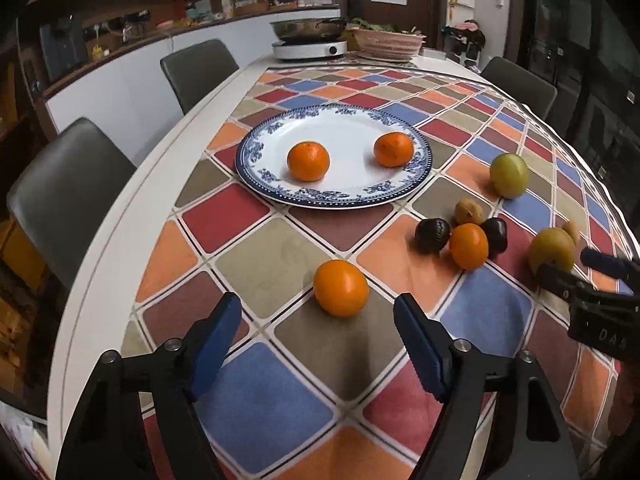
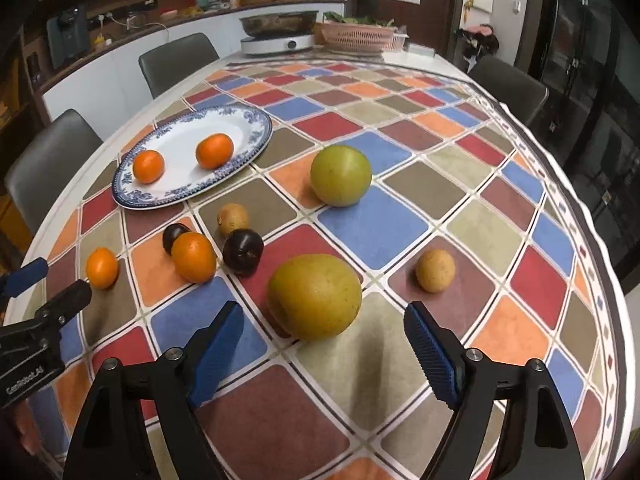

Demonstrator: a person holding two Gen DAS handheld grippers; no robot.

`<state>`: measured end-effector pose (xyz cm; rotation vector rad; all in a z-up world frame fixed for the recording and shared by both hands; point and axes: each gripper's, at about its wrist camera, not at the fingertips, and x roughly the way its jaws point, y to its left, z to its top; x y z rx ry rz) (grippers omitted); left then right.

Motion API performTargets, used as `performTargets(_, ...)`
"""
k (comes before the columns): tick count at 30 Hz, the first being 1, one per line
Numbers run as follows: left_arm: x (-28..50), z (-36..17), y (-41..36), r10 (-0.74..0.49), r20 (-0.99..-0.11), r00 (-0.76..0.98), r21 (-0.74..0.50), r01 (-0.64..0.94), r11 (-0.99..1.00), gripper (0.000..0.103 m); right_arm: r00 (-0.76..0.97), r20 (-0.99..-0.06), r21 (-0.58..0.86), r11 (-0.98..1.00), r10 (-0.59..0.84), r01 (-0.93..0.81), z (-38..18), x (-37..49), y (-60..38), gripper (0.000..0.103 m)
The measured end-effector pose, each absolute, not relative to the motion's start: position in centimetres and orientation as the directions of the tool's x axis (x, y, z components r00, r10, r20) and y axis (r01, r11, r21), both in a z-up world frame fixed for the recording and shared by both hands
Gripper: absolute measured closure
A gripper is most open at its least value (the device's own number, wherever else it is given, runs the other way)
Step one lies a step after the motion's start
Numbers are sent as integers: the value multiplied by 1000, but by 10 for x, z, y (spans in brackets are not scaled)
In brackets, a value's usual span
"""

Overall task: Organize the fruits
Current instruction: 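Move both tools back toward the remaining fruit, then grasp an orange with the left tool while the right tool grasps the yellow pear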

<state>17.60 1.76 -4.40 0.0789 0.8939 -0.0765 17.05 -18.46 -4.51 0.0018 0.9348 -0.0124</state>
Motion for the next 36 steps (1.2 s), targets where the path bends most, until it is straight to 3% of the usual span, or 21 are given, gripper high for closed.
performTargets(8,192,-56,14,-76,-807,585,-30,89,996,51,568,-823,19,1000,9,11,-55,178,-185,32)
performTargets(19,202,-64,11,-97,-822,561,-52,95,994,69,552,-834,34,999,23,10,-63,185,-187,45)
performTargets(23,202,-65,11,-98,-822,562,-53,96,994,69,557,-830,32,999,29,-3,-63,186,-185,51)
performTargets(36,189,-57,6,-91,-816,571,-35,110,993,69,587,-809,28,1000,31,-14,-59,181,-190,52)
